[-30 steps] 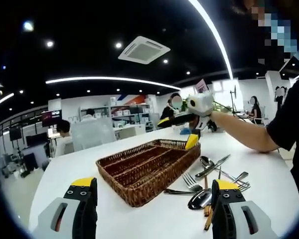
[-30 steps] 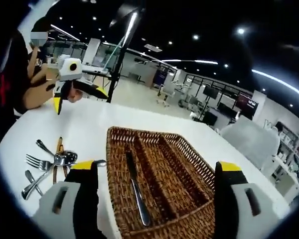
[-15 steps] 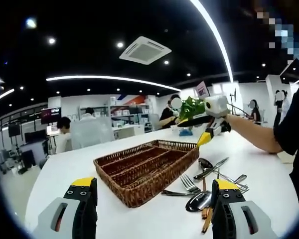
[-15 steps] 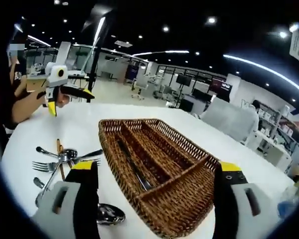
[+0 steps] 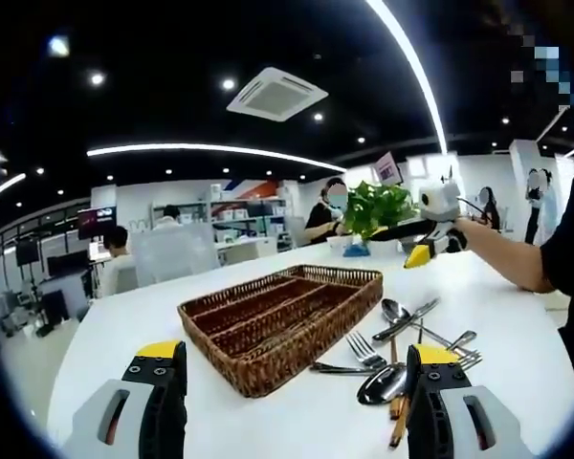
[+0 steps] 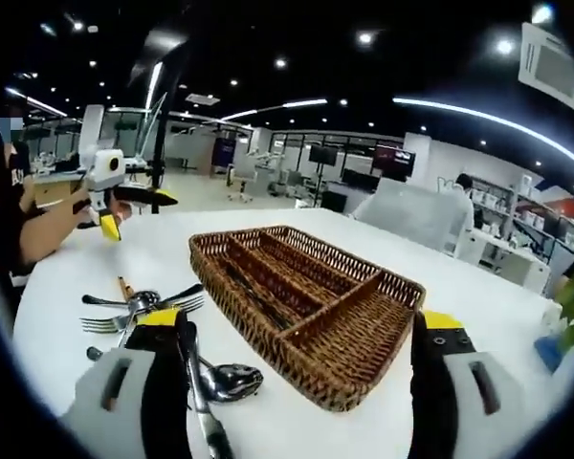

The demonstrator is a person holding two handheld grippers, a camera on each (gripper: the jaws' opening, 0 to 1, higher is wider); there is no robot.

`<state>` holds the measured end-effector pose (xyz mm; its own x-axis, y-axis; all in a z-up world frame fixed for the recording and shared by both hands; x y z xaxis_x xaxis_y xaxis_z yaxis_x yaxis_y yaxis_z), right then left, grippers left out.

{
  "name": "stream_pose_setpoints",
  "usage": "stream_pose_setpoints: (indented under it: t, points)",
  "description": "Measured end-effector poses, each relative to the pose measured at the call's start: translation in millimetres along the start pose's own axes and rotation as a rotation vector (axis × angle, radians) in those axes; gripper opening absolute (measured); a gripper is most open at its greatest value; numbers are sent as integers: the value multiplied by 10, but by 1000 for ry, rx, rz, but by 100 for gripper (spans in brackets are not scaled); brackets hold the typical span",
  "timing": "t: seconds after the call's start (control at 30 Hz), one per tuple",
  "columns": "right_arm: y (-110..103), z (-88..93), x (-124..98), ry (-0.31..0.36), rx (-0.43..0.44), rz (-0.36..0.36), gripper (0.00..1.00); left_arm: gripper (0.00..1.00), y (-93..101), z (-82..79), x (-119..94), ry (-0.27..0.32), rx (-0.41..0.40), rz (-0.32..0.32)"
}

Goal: Arrange the knives, forks, and spoons in their matching storage slots by inserting each utensil handle-first until every utensil is classified and aligned in the correct compartment

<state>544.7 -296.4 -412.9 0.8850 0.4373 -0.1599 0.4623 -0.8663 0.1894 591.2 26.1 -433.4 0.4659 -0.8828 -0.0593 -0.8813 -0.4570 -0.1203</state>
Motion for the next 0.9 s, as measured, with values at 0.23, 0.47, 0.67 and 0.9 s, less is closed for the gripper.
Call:
stream_pose_setpoints:
  t: [0.23, 0.47, 0.67, 0.9]
  points:
    - [-149, 42, -190, 26, -2, -1, 99, 100, -4, -13, -3, 7, 2, 8]
    - [-112, 70, -261, 47, -2, -9, 99, 100, 8, 4, 13, 12, -2, 18]
    - [-118, 38, -307, 52, -6, -16, 99, 100, -1, 19, 15, 10, 2, 21]
    - [-119, 45, -306, 51, -12, -20, 99, 100, -11, -17, -4, 24, 0, 16]
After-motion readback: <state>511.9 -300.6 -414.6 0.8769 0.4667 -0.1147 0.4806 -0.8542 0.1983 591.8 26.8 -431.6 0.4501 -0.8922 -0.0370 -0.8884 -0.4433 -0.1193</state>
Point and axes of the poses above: the point that each gripper's makers call its tool centre point, and the gripper's own axes: x roughly forward along the fingers, y roughly to its right, z roughly out of its underside, the point moved 5 cm from there along -x, roughly backward along the fingers, and after that the axes turned 5 degrees about y, right-handed, at the moved point
